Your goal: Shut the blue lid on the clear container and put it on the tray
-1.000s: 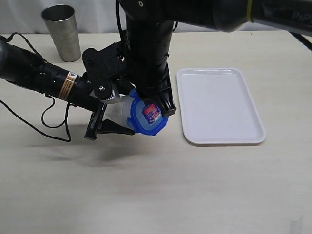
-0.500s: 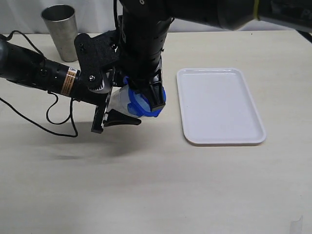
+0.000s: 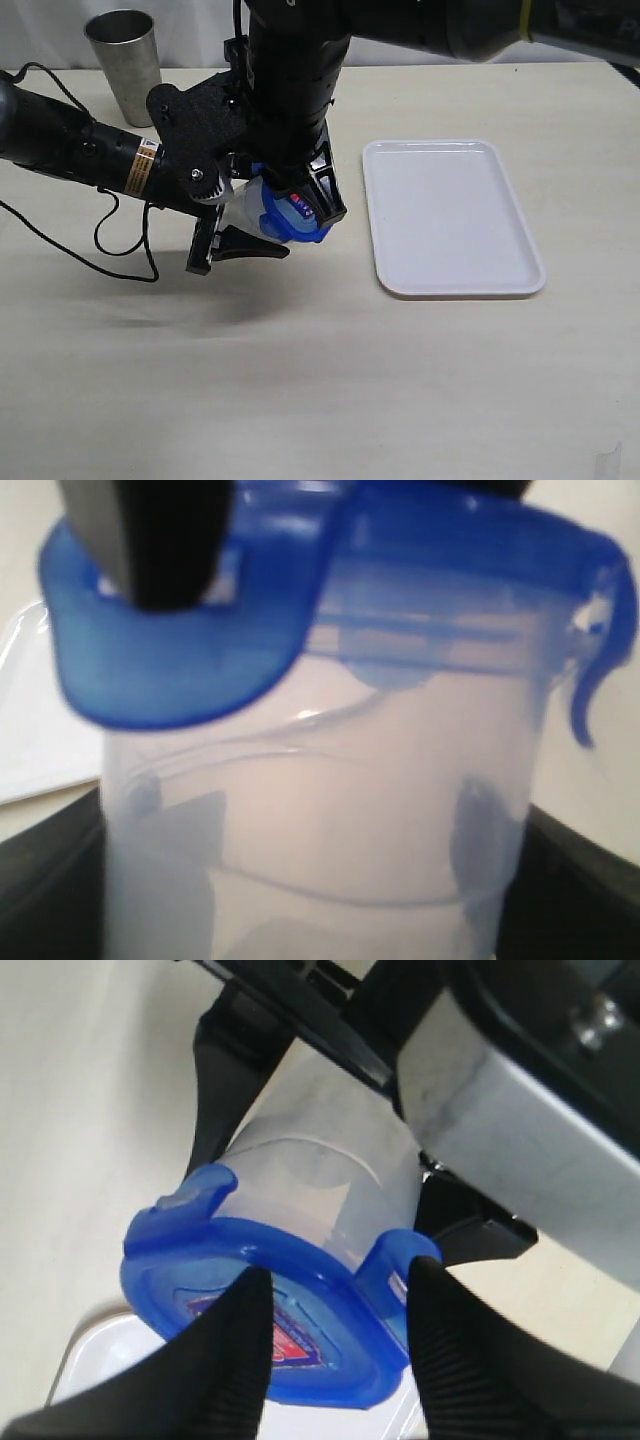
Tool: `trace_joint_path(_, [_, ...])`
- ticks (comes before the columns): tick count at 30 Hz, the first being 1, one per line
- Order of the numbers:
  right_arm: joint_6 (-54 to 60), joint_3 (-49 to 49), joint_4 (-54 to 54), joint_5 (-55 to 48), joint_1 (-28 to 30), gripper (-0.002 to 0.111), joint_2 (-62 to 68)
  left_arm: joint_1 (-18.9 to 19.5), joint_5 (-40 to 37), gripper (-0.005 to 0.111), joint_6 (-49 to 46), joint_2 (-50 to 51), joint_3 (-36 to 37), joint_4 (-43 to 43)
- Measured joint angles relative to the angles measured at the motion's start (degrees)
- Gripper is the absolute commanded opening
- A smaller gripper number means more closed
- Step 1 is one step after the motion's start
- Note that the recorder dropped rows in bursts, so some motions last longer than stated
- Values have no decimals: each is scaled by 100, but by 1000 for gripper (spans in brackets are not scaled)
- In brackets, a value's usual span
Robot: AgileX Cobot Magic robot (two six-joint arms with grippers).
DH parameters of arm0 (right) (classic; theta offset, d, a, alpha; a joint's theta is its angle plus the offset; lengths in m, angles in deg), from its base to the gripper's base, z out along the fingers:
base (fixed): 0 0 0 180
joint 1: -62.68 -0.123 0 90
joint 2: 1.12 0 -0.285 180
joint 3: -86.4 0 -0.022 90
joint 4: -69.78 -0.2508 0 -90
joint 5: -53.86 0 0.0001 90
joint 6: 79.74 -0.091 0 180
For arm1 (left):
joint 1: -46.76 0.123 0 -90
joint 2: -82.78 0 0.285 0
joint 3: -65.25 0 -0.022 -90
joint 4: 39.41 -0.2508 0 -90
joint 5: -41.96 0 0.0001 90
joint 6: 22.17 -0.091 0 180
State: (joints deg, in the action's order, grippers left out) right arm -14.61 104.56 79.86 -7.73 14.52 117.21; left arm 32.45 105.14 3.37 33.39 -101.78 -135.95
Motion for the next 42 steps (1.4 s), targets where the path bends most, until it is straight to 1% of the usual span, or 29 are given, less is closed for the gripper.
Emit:
trace_joint_path(1, [11, 0, -11, 0, 0, 36, 34, 0, 0, 0, -11, 0, 0, 0])
trace_joint_path(4, [24, 19, 2, -36, 0, 22, 86, -14, 0, 0, -18, 0, 0, -11])
trace_joint_path(6, [24, 34, 63, -36, 0, 17, 86, -14, 0, 0, -7, 0, 0, -11])
trace_joint_path(22, [188, 115, 9, -230, 0, 16, 152, -27, 0, 0, -56, 0, -3, -87])
trace_joint_path(29, [377, 115, -401, -568, 0, 16, 223, -41, -37, 0, -290, 0, -15, -536])
trace_joint_path(31, [404, 54, -641, -544, -2, 16, 312, -54, -74, 0, -236, 22, -15, -561])
trace_joint_path(32, [390, 32, -755, -372, -12, 16, 408, -68, -34, 0, -124, 22, 4, -563])
trace_joint_path(35, [358, 32, -826, -236, -46, 16, 448, -56, 33, 0, -80, 52, 1, -563])
trace_joint_path(42, [65, 46, -803, -310, -8, 16, 270, -81, 264, 0, -29, 52, 1, -513])
